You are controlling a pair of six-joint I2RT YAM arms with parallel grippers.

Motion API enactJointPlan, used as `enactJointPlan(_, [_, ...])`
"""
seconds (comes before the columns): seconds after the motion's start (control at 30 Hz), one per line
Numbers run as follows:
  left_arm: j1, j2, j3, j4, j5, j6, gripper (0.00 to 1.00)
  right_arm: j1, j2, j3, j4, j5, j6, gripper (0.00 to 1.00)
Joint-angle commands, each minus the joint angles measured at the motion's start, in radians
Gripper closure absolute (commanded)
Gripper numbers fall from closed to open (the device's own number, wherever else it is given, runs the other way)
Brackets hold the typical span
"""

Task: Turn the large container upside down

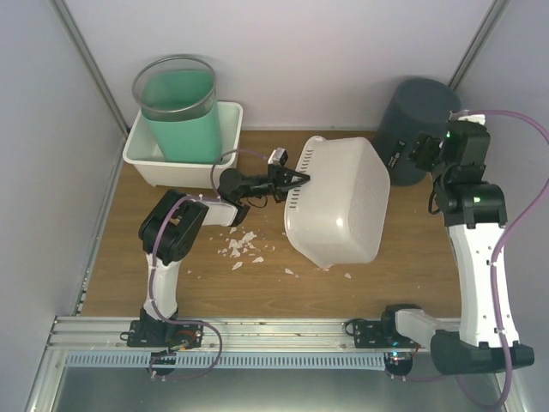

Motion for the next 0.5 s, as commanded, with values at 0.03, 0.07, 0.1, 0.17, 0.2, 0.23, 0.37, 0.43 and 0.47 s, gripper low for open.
enactJointPlan(0.03, [-0.004, 0.047, -0.001, 0.268, -0.112, -0.103, 1.00, 0.003, 0.007, -0.026, -0.009, -0.027, 0.006, 0.09])
enactJointPlan(0.07, [-0.005, 0.058, -0.006, 0.279, -0.120, -0.110, 1.00, 0.003, 0.008, -0.032, -0.006, -0.031, 0.005, 0.09])
enactJointPlan(0.1, [-0.005, 0.067, -0.014, 0.284, -0.127, -0.115, 1.00, 0.004, 0.009, -0.040, -0.004, -0.033, 0.004, 0.09])
enactJointPlan(0.17, [-0.006, 0.083, -0.028, 0.289, -0.138, -0.122, 1.00, 0.003, 0.010, -0.053, 0.004, -0.043, 0.003, 0.09])
enactJointPlan(0.2, [-0.004, 0.091, -0.029, 0.289, -0.133, -0.121, 1.00, 0.003, 0.010, -0.060, 0.008, -0.049, 0.003, 0.09])
enactJointPlan(0.23, [-0.004, 0.100, -0.027, 0.288, -0.121, -0.118, 0.99, 0.003, 0.012, -0.064, 0.008, -0.055, 0.001, 0.09])
enactJointPlan(0.37, [-0.001, 0.111, -0.054, 0.278, -0.077, -0.091, 0.83, 0.004, 0.023, -0.079, 0.007, -0.080, -0.006, 0.09])
enactJointPlan(0.43, [0.005, 0.114, -0.090, 0.294, -0.056, -0.080, 0.80, 0.004, 0.028, -0.089, 0.003, -0.098, -0.010, 0.09])
enactJointPlan(0.47, [0.012, 0.115, -0.107, 0.297, -0.045, -0.073, 0.77, 0.004, 0.030, -0.094, 0.002, -0.104, -0.012, 0.09])
